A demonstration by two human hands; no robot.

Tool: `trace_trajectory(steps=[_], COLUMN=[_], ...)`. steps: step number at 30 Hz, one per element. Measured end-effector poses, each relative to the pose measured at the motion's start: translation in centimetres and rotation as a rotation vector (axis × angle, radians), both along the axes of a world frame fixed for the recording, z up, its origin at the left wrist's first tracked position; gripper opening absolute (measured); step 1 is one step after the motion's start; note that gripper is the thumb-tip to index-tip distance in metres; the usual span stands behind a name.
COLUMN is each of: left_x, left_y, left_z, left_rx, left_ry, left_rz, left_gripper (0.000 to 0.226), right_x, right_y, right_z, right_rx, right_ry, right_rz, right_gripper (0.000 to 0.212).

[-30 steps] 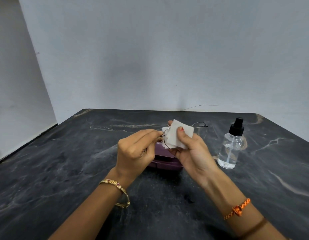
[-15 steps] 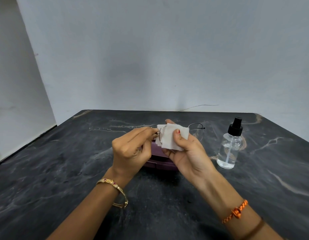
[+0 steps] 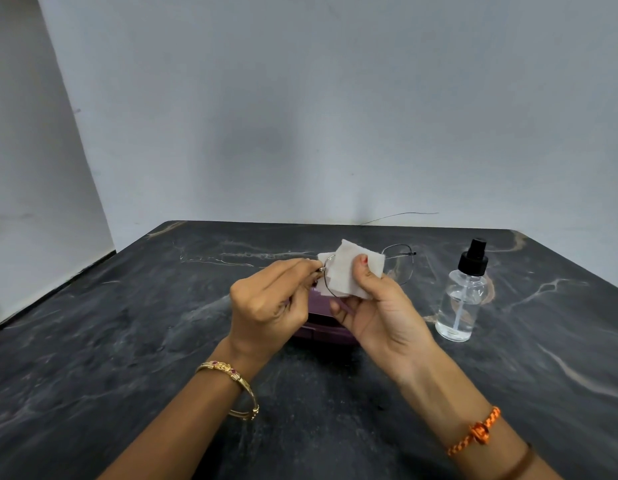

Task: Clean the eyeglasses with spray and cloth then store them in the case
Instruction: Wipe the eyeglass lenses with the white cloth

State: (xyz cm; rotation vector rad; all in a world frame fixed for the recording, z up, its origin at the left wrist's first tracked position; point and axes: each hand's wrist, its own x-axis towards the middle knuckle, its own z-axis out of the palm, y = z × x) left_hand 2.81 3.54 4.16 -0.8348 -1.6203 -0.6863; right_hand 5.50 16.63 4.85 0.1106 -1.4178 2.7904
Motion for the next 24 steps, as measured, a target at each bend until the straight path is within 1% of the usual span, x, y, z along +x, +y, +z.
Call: trace_trajectory(steps=[2, 4, 9, 13, 17, 20, 22, 24], left_x=[0.0, -0.1, 0.0, -0.1, -0.2, -0.5, -0.6, -0.7], left_y=[-0.1, -0.2, 0.0, 0.4, 0.6, 0.4, 0.2, 0.1], left_z=[0.1, 0.1, -0.1, -0.4, -0.6, -0.7, -0.6, -0.6], left_rx=[0.009, 0.019, 0.007, -0.001, -0.019, -0.02, -0.012, -0.018], left_ry=[-0.005, -0.005, 0.0, -0.004, -0.01, -0.004, 0.0, 0.01], left_rz=[0.011, 0.014, -0.007, -0.041, -0.06, -0.054, -0.038, -0.026], left_gripper=[0.018, 0.017, 0.014, 0.014, 0.013, 0.014, 0.013, 0.012], right_x=[0.1, 0.2, 0.1, 0.2, 0.2, 0.2, 0.1, 0.0], right_y=[-0.3, -0.6, -0.5, 0.0, 0.0, 0.1, 0.3, 0.7], right_z=[0.0, -0.1, -0.2, 0.2, 0.4, 0.3, 0.4, 0.6], right_rx=[-0.046, -0.09, -0.203, -0.258, -0.317, -0.259, -0.14, -0.043], right_ry=[0.002, 0.001, -0.069, -0.015, 0.003, 0.017, 0.021, 0.019], right_rz=[0.019, 0.02, -0.071, -0.072, -0.098, -0.109, -0.108, -0.116], right_gripper=[0.03, 0.025, 0.028, 0.025, 0.007, 0.008, 0.021, 0.026])
